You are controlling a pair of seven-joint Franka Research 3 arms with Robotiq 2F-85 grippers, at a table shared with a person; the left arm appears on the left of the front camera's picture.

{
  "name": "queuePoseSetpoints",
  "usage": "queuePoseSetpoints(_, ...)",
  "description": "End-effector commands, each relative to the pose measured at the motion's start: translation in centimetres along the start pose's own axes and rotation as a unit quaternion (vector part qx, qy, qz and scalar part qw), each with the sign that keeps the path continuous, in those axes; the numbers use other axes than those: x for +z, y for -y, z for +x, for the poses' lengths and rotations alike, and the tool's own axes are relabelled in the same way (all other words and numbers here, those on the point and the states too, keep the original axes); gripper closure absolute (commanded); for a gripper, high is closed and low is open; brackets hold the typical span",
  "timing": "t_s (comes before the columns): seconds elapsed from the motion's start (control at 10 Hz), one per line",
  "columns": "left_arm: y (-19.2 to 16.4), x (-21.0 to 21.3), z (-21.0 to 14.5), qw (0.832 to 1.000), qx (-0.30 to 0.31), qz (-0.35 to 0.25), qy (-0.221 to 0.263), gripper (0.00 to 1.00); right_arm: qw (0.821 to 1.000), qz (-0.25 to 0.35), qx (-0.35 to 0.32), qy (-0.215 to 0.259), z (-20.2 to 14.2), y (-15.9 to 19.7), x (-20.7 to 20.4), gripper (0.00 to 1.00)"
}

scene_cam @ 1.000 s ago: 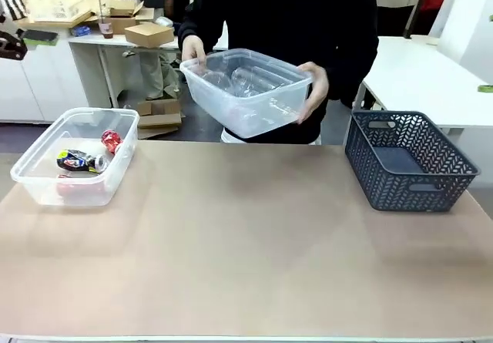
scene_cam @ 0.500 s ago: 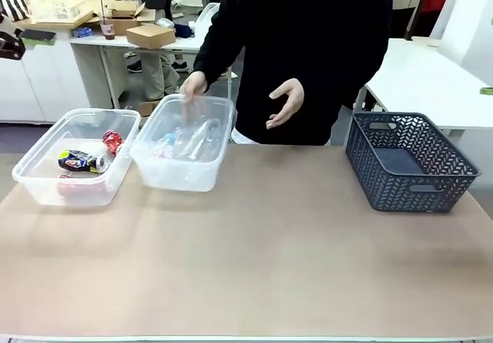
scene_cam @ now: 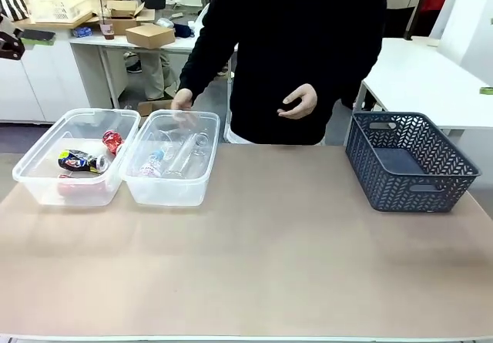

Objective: Sort the waste into each basket.
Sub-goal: Release the Organizing box you were holding.

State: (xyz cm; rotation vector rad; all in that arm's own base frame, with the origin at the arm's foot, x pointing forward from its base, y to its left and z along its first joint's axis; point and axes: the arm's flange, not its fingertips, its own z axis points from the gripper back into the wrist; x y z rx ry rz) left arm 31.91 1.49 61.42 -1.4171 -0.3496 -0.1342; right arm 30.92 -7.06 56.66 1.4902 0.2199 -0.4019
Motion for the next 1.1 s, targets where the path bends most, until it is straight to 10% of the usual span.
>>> queuePoseSetpoints(0.0, -0.03, -0.03, 0.13, 1.0, -0.014, -0.009, -0.001, 0.0, 1.0, -0.006, 0.01, -0.005, -0.02, -0.01, 0.56, 0.0)
queuePoseSetpoints(1.0, -0.03, -0.03, 0.13, 1.0, -0.014, -0.009, -0.001, 0.0, 1.0, -0.006, 0.01, -0.005, -0.02, -0.01, 0.56, 0.0)
